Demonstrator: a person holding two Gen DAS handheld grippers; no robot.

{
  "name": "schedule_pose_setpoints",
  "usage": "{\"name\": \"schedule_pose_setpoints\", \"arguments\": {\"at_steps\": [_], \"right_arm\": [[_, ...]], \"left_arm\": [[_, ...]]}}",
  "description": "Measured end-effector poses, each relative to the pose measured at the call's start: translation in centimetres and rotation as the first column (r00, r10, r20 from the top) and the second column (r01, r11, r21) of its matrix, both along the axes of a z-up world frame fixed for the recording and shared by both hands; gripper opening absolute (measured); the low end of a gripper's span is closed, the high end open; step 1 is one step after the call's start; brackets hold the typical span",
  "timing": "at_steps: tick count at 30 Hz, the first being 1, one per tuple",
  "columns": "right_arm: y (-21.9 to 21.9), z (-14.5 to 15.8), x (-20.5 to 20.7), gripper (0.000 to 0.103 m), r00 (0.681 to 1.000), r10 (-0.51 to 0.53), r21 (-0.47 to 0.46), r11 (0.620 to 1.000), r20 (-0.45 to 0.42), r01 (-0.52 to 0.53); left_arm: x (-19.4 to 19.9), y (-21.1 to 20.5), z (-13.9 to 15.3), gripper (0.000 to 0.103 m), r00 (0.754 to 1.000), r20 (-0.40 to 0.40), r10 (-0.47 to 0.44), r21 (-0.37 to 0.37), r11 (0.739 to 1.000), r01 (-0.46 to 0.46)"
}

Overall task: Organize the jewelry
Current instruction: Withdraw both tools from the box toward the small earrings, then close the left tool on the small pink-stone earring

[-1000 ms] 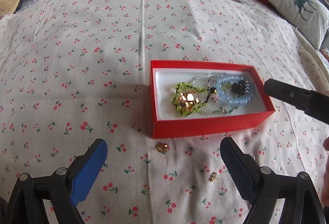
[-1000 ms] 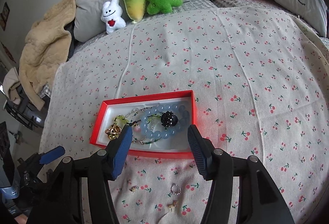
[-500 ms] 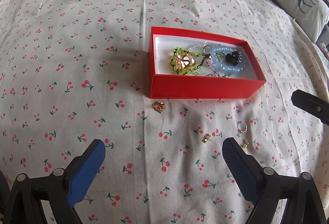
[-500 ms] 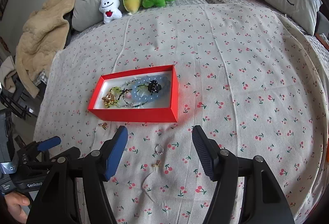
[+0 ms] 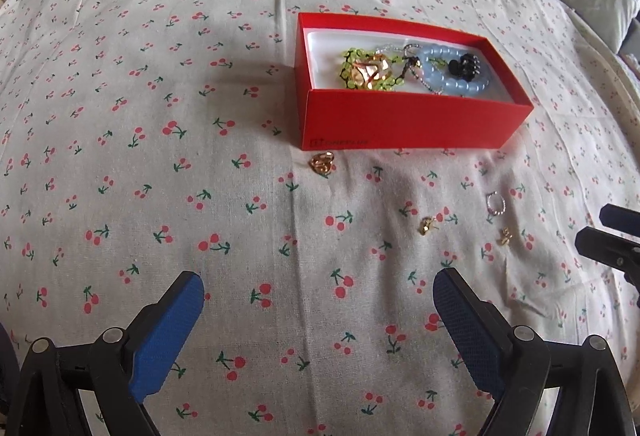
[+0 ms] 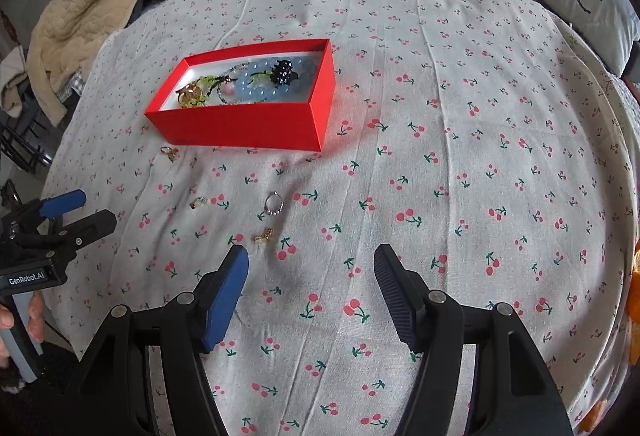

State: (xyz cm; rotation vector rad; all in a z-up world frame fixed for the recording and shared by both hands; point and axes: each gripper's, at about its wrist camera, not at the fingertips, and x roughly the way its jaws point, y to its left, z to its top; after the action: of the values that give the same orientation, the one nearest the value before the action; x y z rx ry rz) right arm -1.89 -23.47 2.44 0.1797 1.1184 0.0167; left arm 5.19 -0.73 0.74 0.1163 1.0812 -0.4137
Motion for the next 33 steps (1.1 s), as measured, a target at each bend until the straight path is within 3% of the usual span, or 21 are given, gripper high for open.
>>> {"name": "schedule_pose_setpoints", "arguments": {"at_steps": [4,9,14,20,22,33], "right_arm": [[-0.4,-1.2,-0.5,0.068,0.999,-0.006,-0.006,1.000,-0.033,0.006],[-0.4,-1.8,-0.5,0.068,0.999,0.002,-0.014,1.000,-0.050,-0.002],[0.1,-2.2,-0.2,0.068,0.997,0.017,-0.046,0.999,-0.077,-0.021],[1.2,-2.9,0.1,0.068,0.992,0.064,-0.055,0.996,-0.106,-0.070],[1.5,-3.1,0.2,0.068,0.990,0.080,-0.051,0.995,-0.113,-0.087],[1.1,-3.7,1.4,0.068,0.990,0.057,0.021,0.998,-0.129,-0.055]], "left_arm": [[-0.4,-0.9,-1.1,0.096,0.998,0.006,-0.055,0.035,0.998,0.054],[-0.8,-2.0,-1.1,0.090,0.992,-0.003,-0.128,-0.076,0.989,0.127],[-1.0,-4.1,-1.4,0.069,0.978,-0.014,-0.209,-0.114,0.972,0.206],[-0.8,-6.6,-3.0,0.035,0.959,-0.051,-0.280,-0.091,0.957,0.275],[-0.6,-7.1,-3.6,0.031,0.957,-0.064,-0.283,-0.083,0.957,0.278],[0.9,-8.2,-4.7,0.026,0.962,-0.057,-0.268,-0.043,0.963,0.266]]}}
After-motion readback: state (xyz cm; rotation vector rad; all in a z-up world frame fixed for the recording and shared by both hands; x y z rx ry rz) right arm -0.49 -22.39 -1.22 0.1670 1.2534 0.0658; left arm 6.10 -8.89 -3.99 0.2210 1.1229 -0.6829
